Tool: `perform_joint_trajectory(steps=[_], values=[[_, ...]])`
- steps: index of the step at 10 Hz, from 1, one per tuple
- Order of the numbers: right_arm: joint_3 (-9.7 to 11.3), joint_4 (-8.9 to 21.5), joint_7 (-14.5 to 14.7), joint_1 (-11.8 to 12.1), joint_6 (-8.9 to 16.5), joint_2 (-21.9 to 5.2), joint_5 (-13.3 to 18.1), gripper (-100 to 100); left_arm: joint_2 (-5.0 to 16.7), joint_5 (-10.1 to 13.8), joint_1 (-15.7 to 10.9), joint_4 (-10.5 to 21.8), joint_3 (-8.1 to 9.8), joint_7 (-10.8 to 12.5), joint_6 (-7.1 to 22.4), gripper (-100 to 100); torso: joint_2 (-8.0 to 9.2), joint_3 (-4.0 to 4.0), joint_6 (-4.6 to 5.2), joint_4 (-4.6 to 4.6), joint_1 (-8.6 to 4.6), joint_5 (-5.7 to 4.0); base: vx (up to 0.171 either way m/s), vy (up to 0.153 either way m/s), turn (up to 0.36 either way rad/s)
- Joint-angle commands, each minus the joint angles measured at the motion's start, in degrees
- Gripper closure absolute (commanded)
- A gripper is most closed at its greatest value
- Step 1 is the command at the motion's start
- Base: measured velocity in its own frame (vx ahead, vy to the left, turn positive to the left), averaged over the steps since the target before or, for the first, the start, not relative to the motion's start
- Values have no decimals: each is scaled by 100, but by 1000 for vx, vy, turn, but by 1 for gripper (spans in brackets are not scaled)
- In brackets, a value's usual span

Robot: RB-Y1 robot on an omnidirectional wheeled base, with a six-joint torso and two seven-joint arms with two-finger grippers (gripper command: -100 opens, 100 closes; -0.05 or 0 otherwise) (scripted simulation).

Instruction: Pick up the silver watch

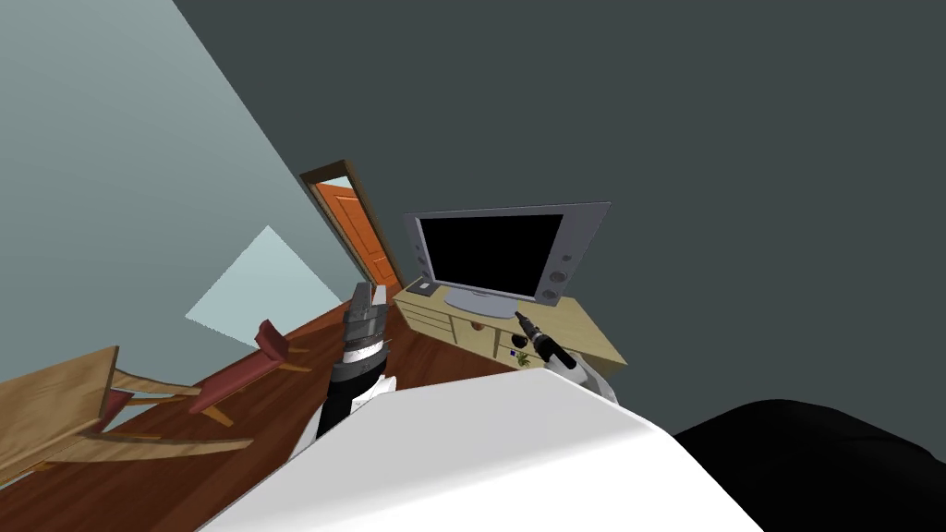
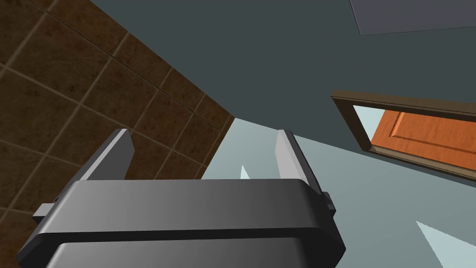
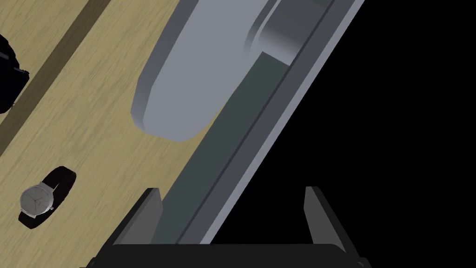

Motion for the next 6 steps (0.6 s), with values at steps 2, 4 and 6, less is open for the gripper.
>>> perform_joint_trajectory(steps=[2,4,6], values=[[37,383,105,-126,401,-203,-153,-100,0,0,0,0,0,0,0,0,3,1,2,0,0,0,45,49,93],[65,631,167,-184,634,-345,-250,-100,0,0,0,0,0,0,0,0,8,4,2,2,-6,-1,30,34,62],[92,911,228,-242,860,-487,-346,-100,0,0,0,0,0,0,0,0,4,2,-1,1,1,0,43,48,136]])
